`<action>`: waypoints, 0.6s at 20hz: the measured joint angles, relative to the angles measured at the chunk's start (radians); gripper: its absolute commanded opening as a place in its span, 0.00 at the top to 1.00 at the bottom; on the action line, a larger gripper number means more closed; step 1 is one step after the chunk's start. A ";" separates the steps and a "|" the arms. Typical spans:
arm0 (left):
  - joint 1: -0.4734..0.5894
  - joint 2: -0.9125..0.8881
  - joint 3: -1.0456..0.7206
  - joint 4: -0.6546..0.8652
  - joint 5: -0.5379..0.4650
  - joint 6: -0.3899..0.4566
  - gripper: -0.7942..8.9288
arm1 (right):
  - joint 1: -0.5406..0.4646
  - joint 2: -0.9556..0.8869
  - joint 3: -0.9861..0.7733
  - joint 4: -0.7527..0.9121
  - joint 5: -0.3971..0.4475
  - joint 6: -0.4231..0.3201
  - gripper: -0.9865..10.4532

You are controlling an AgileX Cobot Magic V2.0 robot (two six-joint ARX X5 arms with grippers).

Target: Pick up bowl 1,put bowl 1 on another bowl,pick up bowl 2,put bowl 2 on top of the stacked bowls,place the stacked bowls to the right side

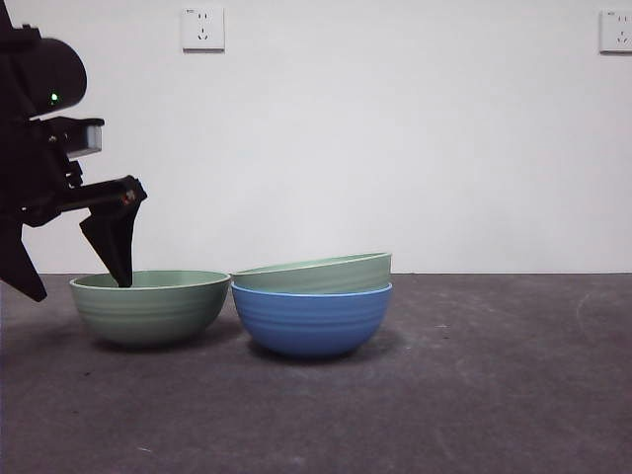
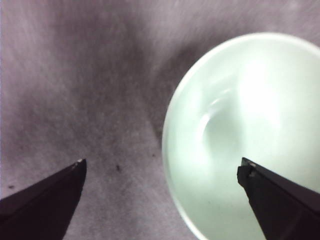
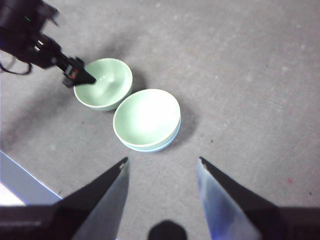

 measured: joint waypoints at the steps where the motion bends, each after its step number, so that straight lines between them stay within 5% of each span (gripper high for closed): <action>1: 0.000 0.000 0.000 0.005 0.004 -0.001 0.58 | 0.000 -0.011 0.000 0.000 0.000 0.000 0.72; 7: 0.000 -0.001 0.000 0.014 0.054 -0.024 0.93 | 0.000 -0.014 0.000 -0.032 0.000 0.000 0.72; 12: -0.006 -0.001 0.000 0.015 0.059 -0.031 0.93 | 0.000 -0.016 0.000 -0.043 0.000 0.000 0.72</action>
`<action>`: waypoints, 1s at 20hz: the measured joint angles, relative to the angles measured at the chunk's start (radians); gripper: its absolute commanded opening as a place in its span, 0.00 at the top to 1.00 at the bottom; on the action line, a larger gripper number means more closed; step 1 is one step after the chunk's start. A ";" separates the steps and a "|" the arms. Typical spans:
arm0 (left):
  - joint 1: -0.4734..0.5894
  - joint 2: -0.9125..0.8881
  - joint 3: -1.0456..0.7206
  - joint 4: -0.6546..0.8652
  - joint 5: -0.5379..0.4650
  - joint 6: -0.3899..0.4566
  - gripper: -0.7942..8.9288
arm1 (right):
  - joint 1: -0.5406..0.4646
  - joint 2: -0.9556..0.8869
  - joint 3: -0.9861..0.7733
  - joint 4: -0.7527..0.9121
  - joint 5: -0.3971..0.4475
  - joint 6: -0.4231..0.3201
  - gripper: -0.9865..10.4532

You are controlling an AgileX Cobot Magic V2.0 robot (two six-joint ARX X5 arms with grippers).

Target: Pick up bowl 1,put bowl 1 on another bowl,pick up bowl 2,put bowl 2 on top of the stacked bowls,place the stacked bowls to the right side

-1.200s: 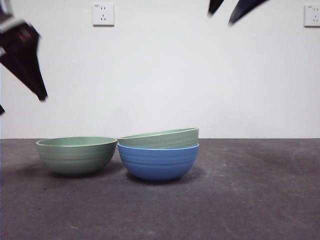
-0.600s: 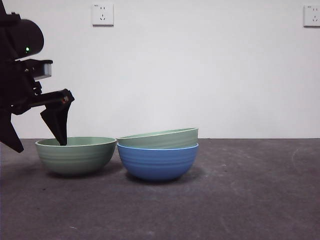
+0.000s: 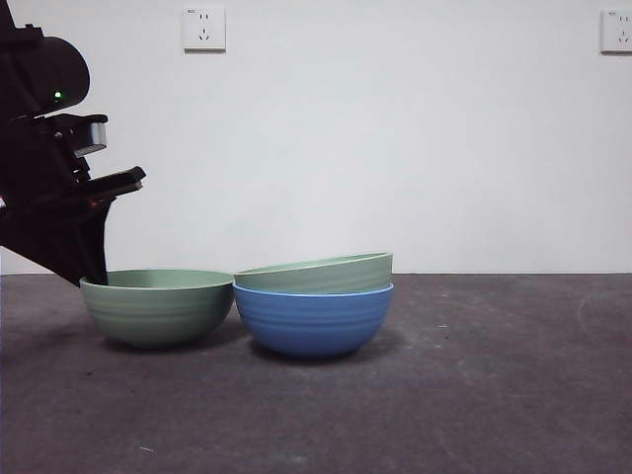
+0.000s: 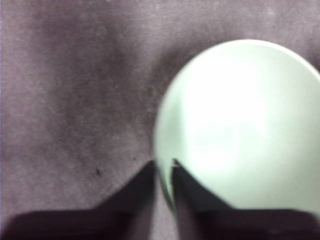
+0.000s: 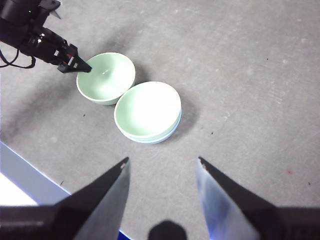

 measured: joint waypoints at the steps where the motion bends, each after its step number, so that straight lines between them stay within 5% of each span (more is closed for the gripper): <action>1: 0.000 0.000 0.000 -0.005 0.003 -0.001 0.93 | 0.000 0.000 0.000 -0.002 0.000 0.000 0.72; 7: -0.005 -0.002 0.000 -0.001 0.003 -0.004 0.93 | 0.000 0.000 0.000 -0.003 0.000 0.000 0.72; 12: -0.018 -0.043 0.150 -0.159 0.003 -0.004 0.93 | 0.000 0.000 0.000 -0.003 0.000 0.000 0.72; 16: -0.095 -0.055 0.323 -0.314 0.004 0.004 0.93 | 0.000 0.000 0.000 -0.003 0.000 0.000 0.72; 20: -0.222 -0.056 0.378 -0.285 0.003 0.005 0.93 | 0.000 0.000 0.000 -0.004 0.000 0.000 0.72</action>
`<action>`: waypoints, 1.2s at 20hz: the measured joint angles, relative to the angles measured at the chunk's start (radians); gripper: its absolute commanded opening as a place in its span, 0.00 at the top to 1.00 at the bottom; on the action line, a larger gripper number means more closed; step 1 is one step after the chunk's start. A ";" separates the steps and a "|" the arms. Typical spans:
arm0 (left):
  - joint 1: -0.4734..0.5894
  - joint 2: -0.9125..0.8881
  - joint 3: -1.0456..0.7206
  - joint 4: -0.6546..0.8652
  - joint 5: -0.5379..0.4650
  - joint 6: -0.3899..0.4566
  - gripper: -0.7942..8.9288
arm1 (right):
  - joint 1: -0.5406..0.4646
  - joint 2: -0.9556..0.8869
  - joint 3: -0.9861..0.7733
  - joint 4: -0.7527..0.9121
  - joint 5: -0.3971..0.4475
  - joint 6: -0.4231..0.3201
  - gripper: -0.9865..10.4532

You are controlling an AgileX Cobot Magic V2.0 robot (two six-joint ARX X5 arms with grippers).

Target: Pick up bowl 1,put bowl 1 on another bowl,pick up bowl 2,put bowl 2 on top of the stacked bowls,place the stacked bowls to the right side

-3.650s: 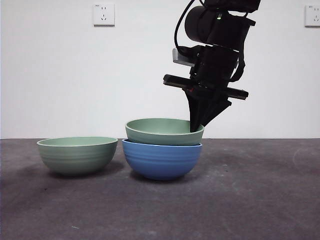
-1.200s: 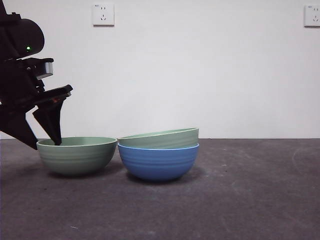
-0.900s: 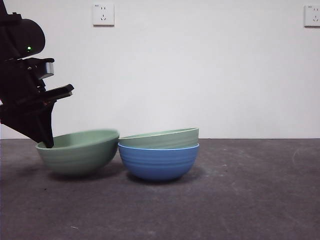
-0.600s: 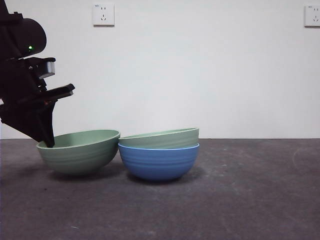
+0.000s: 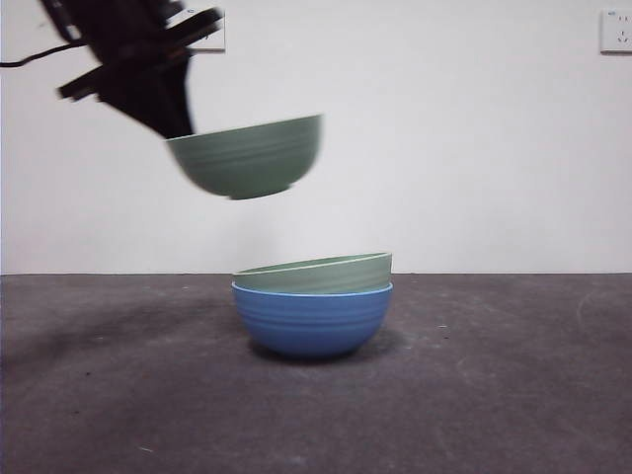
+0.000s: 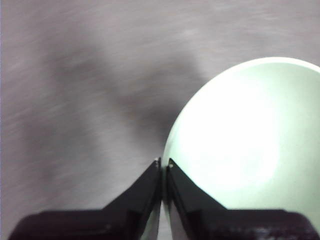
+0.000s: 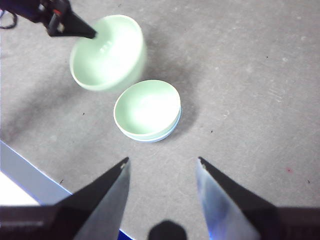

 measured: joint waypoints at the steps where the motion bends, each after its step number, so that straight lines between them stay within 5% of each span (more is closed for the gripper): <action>1: -0.029 0.003 0.000 0.002 0.000 0.000 0.93 | 0.000 0.000 0.000 0.000 0.000 0.000 0.72; 19: -0.135 0.249 0.000 0.113 -0.048 -0.021 0.91 | 0.000 0.000 0.000 -0.053 0.000 0.000 0.72; 22: -0.135 0.250 0.000 0.086 -0.033 -0.021 0.67 | 0.000 0.000 0.000 -0.053 0.000 0.000 0.72; 24: -0.136 0.249 0.000 0.085 -0.031 -0.021 0.62 | 0.000 0.000 0.000 -0.053 0.000 0.000 0.72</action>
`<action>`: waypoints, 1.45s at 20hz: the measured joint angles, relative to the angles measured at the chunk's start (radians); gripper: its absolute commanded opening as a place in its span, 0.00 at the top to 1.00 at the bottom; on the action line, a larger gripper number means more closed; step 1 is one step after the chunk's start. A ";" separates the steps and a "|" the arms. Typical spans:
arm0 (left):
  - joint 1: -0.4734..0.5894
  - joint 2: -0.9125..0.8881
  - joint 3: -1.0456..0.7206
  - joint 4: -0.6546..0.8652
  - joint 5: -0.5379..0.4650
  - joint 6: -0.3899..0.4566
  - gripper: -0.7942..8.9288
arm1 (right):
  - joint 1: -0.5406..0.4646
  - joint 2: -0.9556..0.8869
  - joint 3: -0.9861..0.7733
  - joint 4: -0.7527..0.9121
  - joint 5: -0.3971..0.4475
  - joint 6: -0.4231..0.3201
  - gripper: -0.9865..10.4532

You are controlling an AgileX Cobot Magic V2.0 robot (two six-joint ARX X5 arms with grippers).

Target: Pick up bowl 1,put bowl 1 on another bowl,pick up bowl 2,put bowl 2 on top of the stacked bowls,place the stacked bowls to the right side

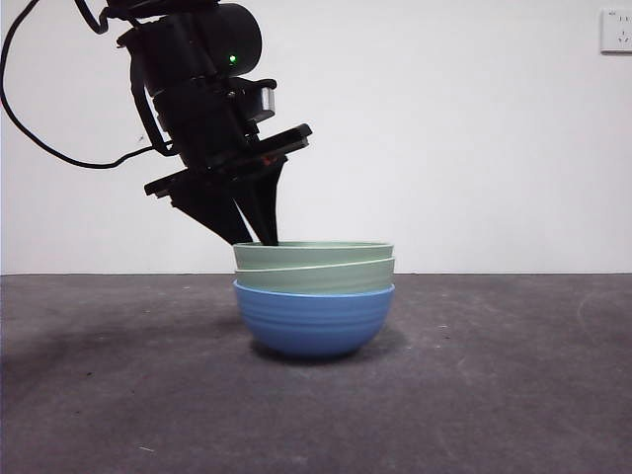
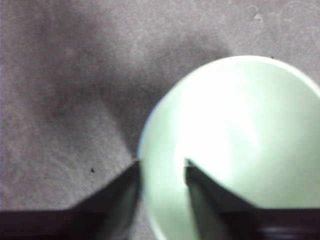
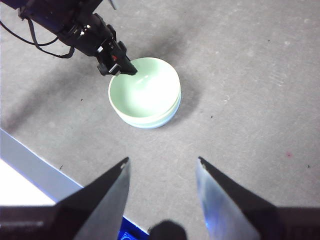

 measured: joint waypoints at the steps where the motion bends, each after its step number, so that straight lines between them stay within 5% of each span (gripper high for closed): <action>1: 0.000 0.000 0.000 -0.007 0.002 0.000 0.62 | 0.000 0.000 0.000 0.000 0.000 0.000 0.72; 10: 0.000 0.000 0.264 -0.328 0.004 0.016 0.62 | 0.000 0.045 0.000 0.016 0.000 0.011 0.71; 13: 0.000 -0.023 0.395 -0.461 0.004 0.043 0.62 | 0.000 0.131 0.000 0.067 -0.006 0.011 0.54; 15: 0.000 -0.068 0.454 -0.521 0.004 0.060 0.62 | 0.000 0.203 0.000 0.110 -0.007 0.011 0.52; 29: 0.000 -0.495 0.472 -0.652 0.003 0.092 0.62 | -0.019 0.793 0.000 0.394 -0.060 0.085 0.53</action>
